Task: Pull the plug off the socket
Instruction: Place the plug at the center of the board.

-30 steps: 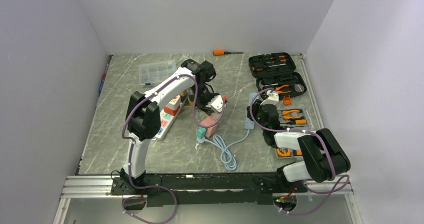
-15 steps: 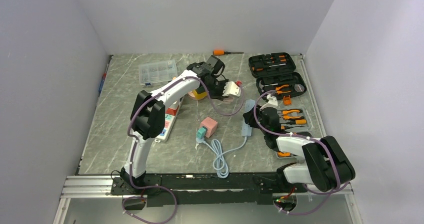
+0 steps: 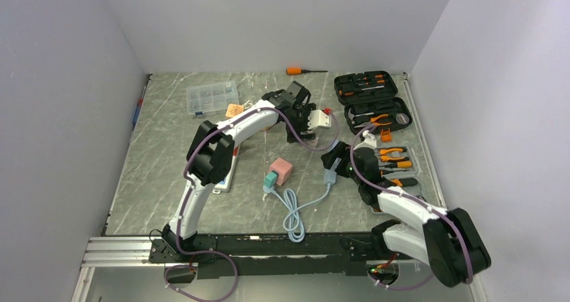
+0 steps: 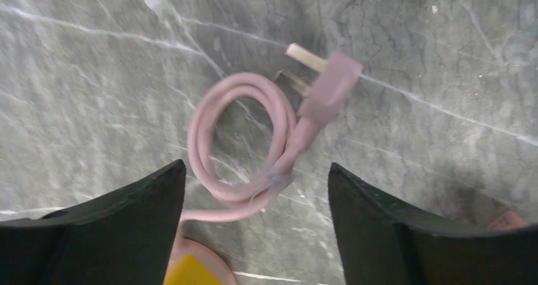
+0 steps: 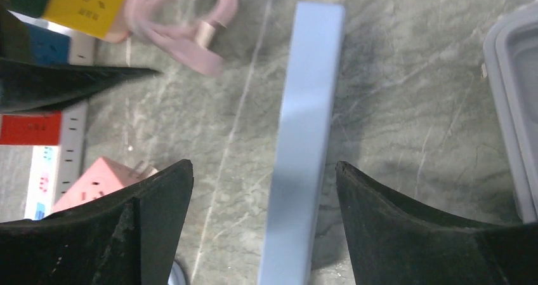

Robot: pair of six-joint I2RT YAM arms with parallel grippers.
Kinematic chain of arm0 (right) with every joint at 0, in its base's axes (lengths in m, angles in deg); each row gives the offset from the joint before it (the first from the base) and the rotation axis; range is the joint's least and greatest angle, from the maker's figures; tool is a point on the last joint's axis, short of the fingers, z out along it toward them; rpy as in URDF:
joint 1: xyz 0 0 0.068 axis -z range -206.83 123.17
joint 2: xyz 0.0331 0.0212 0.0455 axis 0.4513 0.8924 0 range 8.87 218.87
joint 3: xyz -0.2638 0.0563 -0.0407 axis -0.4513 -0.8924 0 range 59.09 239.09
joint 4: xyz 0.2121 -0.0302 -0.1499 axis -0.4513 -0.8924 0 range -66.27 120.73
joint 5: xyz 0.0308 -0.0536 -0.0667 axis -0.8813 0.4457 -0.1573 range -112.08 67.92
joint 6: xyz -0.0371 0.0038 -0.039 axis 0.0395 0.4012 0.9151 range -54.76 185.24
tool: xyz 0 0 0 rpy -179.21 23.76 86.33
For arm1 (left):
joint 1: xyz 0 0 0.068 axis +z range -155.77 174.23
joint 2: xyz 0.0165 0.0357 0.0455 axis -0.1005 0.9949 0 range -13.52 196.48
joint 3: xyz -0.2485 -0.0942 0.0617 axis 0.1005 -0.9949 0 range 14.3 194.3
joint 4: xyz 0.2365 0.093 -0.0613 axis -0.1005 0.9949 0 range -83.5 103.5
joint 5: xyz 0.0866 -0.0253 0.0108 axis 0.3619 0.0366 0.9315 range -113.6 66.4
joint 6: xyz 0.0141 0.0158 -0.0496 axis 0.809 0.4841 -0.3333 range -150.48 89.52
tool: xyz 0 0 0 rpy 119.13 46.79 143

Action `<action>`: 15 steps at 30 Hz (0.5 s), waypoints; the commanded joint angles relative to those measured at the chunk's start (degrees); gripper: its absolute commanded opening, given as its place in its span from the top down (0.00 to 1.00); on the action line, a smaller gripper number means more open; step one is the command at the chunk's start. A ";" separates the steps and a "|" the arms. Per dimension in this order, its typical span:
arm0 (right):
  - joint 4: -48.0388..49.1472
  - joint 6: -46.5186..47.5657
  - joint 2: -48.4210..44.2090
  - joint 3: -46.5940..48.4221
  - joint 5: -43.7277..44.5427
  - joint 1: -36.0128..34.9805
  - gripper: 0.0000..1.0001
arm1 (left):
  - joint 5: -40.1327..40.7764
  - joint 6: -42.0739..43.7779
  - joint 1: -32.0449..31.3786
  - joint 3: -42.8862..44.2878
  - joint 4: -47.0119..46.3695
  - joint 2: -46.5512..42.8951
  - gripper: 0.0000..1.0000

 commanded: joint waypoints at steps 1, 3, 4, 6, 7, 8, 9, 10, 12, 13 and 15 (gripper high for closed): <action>-4.52 1.68 -6.95 1.65 5.71 -2.53 0.15 | -0.18 -4.38 0.37 2.61 2.47 0.52 0.02; -6.92 2.67 -9.48 2.92 7.83 -4.03 0.15 | -0.61 -5.84 0.52 3.94 4.01 -0.05 0.01; -7.87 3.15 -10.41 3.38 8.65 -4.99 0.14 | -1.07 -6.69 0.62 4.37 4.88 -0.69 0.01; -9.41 4.12 -11.98 4.07 10.52 -6.77 0.14 | -2.42 -8.51 1.23 4.51 6.59 -2.68 0.01; -10.10 4.53 -12.64 4.34 11.25 -7.70 0.14 | -2.87 -9.53 1.57 4.48 7.33 -4.00 0.01; -10.53 5.09 -12.99 4.59 11.94 -8.59 0.14 | -3.09 -10.71 1.89 4.47 8.39 -5.41 0.01; -10.81 5.60 -13.29 4.80 12.39 -9.88 0.14 | -3.09 -11.75 2.19 4.56 10.05 -6.85 0.01; -10.83 6.15 -13.31 5.04 12.61 -10.81 0.15 | -2.75 -12.61 2.40 4.50 11.43 -8.38 0.01; -10.15 7.38 -12.50 5.65 12.25 -12.29 0.16 | -2.32 -13.58 2.89 3.50 14.01 -11.86 0.01; -9.55 7.83 -11.77 6.06 11.85 -12.85 0.16 | -2.21 -13.87 3.20 2.40 15.07 -13.69 0.00; -8.84 8.51 -9.22 7.26 10.86 -13.61 0.18 | -2.59 -14.63 4.36 -0.57 16.04 -17.90 0.01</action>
